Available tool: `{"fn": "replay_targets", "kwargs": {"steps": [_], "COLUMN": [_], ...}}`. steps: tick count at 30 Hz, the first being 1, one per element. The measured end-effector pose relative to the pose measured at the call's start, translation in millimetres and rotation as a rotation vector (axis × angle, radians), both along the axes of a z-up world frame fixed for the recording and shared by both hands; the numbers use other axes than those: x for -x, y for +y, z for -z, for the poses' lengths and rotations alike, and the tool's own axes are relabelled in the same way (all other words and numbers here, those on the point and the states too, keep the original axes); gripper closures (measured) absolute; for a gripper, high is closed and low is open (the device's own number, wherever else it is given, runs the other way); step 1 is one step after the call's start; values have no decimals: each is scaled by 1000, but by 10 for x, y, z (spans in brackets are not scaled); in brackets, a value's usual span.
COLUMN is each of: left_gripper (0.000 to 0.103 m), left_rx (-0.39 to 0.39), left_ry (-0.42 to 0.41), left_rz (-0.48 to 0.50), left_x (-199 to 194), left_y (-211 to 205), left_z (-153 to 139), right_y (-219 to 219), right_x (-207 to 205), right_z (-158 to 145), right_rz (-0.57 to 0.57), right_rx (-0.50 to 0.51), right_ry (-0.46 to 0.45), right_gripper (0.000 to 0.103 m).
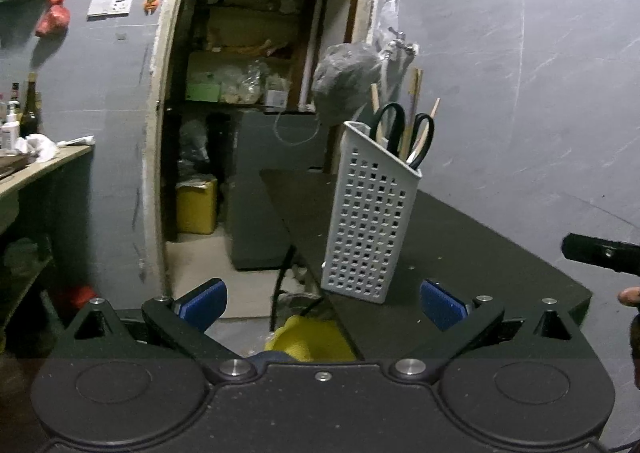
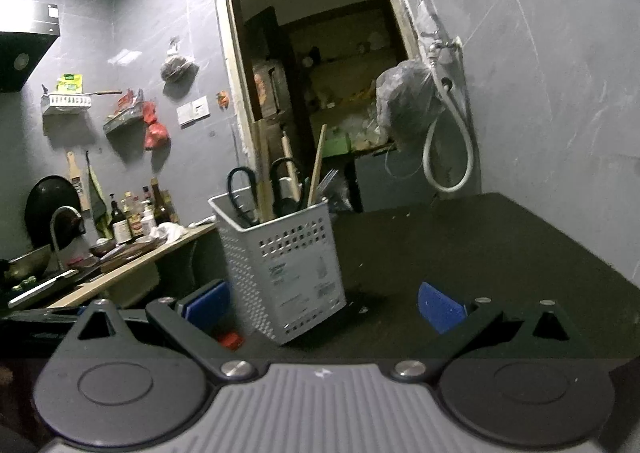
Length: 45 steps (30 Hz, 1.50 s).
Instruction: Organize utensils
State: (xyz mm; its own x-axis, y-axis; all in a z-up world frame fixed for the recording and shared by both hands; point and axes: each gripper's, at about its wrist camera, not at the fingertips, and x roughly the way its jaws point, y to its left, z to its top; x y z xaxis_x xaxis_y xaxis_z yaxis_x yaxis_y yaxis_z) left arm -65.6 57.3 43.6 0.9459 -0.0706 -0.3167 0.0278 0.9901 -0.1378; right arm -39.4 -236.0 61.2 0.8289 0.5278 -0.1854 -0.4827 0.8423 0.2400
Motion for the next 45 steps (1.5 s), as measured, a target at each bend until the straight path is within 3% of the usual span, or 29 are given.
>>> {"fn": "replay_targets", "kwargs": {"steps": [17,45], "left_gripper": [1,1], "left_rx": [-24,-65], "left_ry": [54,82], "left_rz": [5,-3], "left_x": [140,79], "left_y": [-44,-87], "left_z": [-2,36], "right_y": [75,121], "right_x": [187,79], "right_z": [-48,1], "right_rz": [-11,-14], "right_rx": [90,97], "right_ry": [78,112], "right_gripper": [0,0]}}
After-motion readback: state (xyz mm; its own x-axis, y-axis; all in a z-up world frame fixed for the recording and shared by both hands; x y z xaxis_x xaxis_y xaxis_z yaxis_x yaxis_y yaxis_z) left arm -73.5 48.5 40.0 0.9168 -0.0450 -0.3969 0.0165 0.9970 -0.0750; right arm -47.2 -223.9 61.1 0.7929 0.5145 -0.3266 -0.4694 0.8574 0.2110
